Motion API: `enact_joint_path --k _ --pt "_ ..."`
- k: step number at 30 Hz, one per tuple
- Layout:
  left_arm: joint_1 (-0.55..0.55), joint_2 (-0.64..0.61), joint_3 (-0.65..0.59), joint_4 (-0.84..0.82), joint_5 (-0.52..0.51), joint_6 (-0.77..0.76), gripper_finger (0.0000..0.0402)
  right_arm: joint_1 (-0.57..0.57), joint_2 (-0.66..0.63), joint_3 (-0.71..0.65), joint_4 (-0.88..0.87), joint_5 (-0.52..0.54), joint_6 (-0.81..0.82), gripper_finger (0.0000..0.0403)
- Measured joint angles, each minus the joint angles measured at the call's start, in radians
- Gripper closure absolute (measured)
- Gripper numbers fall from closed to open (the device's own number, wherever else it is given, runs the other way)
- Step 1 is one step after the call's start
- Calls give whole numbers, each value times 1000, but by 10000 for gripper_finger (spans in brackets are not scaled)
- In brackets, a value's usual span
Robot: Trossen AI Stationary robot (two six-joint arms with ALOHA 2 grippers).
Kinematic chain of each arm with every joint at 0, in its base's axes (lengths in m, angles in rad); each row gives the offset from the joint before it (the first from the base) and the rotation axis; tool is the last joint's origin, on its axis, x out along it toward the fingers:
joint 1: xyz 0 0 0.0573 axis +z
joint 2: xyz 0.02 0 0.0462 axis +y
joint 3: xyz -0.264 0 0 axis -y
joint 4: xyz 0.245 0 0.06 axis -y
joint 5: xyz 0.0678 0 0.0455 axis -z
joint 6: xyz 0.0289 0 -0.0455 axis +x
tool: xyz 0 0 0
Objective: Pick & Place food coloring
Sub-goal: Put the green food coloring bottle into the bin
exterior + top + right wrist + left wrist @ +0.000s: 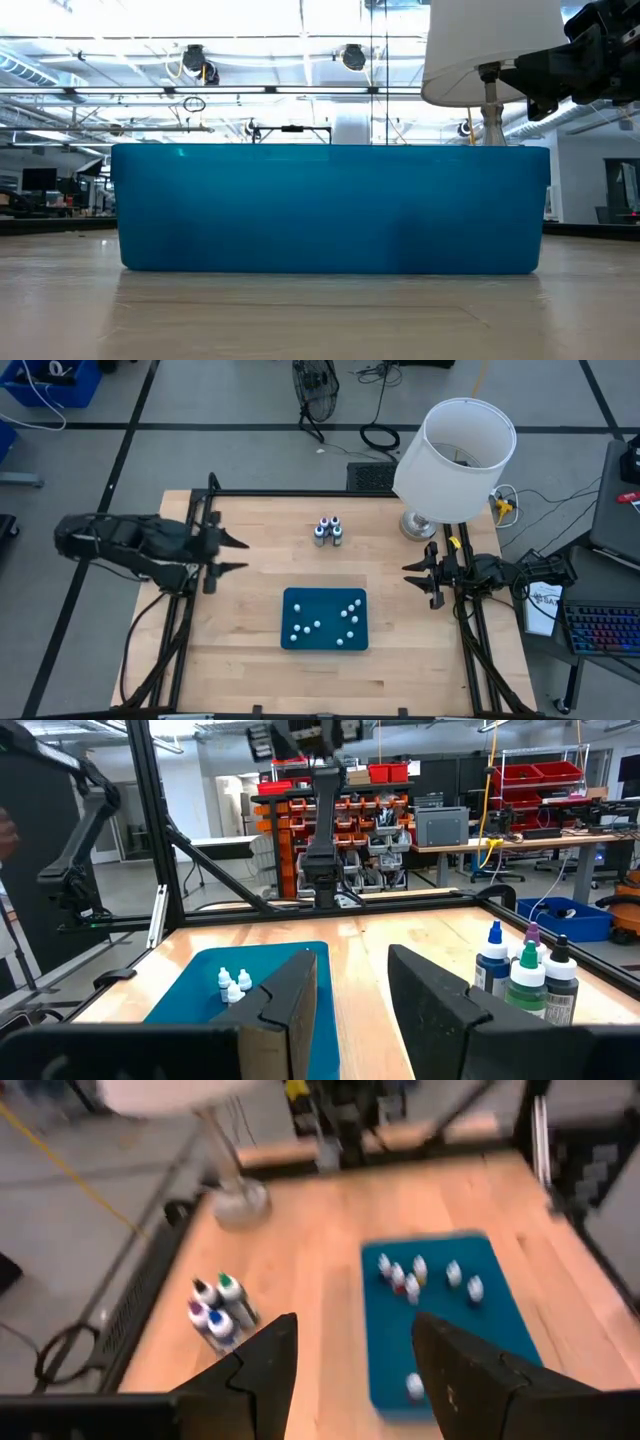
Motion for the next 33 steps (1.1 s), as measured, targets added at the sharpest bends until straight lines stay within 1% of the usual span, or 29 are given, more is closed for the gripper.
enact_joint_path --k 3,6,9,11,12,14,17,23,25,29,33 --pt "56 -165 -208 234 5 7 209 0 0 0 0 0 0 289" --pt "101 -306 -437 555 7 24 210 0 0 0 0 0 0 289" --pt "143 -387 -649 827 45 29 205 0 0 0 0 0 0 289" --pt "172 -419 -757 949 86 25 200 0 0 0 0 0 0 289" --pt "189 -433 -801 984 109 25 198 0 0 0 0 0 0 289" --pt "222 -462 -870 1009 146 9 195 0 0 0 0 0 0 289" --pt "276 -512 -923 1010 185 -19 193 0 0 0 0 0 0 289" --pt "384 -654 -962 930 337 -42 198 0 0 0 0 0 0 289" --pt "413 -698 -965 892 373 -47 202 0 0 0 0 0 0 289" --pt "458 -754 -970 793 382 -76 208 0 0 0 0 0 3 289" --pt "482 -759 -970 764 381 -92 210 0 0 0 1 -1 62 289"
